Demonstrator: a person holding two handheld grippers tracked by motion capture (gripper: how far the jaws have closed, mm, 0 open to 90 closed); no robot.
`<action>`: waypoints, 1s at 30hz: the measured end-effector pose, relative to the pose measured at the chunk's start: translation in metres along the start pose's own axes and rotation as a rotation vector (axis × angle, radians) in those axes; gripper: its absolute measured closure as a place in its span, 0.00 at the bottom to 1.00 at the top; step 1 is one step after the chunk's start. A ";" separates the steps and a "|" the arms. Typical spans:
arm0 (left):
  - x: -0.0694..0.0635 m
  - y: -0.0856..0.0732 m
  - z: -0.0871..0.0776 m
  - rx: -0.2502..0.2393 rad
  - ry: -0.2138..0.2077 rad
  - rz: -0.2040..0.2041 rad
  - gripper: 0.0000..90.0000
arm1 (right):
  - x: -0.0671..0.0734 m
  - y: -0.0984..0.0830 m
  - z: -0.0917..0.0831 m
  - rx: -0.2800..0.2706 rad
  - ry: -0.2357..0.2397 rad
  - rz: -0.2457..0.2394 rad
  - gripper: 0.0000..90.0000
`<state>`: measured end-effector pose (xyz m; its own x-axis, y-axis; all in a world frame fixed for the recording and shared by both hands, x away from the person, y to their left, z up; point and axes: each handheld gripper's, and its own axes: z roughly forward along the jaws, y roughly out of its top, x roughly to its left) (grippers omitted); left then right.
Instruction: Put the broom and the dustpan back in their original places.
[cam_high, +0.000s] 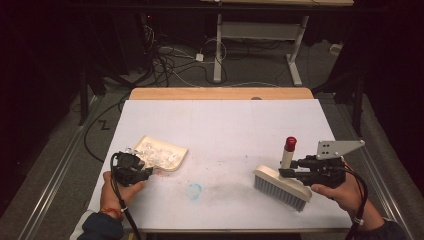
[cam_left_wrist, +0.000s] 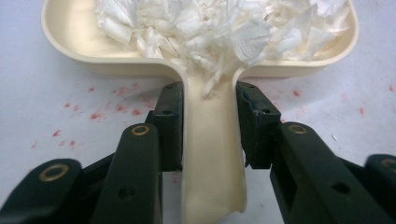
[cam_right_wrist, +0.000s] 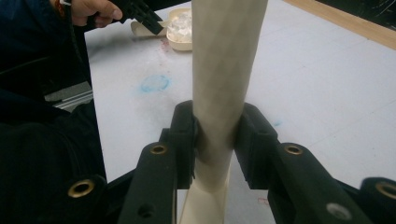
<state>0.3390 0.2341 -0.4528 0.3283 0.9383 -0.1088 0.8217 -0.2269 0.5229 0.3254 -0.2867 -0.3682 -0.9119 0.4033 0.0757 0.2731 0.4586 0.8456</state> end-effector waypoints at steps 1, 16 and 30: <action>0.000 -0.001 0.000 -0.005 0.000 -0.011 0.70 | -0.001 0.000 0.000 0.003 -0.001 0.006 0.79; -0.033 -0.020 -0.005 -0.042 -0.045 0.073 0.46 | -0.038 -0.006 0.009 -0.016 -0.121 0.103 0.74; -0.040 -0.030 -0.020 -0.279 0.047 0.264 0.21 | -0.088 0.002 0.033 -0.008 -0.267 0.221 0.68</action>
<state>0.2923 0.2087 -0.4473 0.4844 0.8696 0.0960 0.5511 -0.3885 0.7385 0.4165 -0.2945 -0.3905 -0.7181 0.6860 0.1176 0.4520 0.3312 0.8283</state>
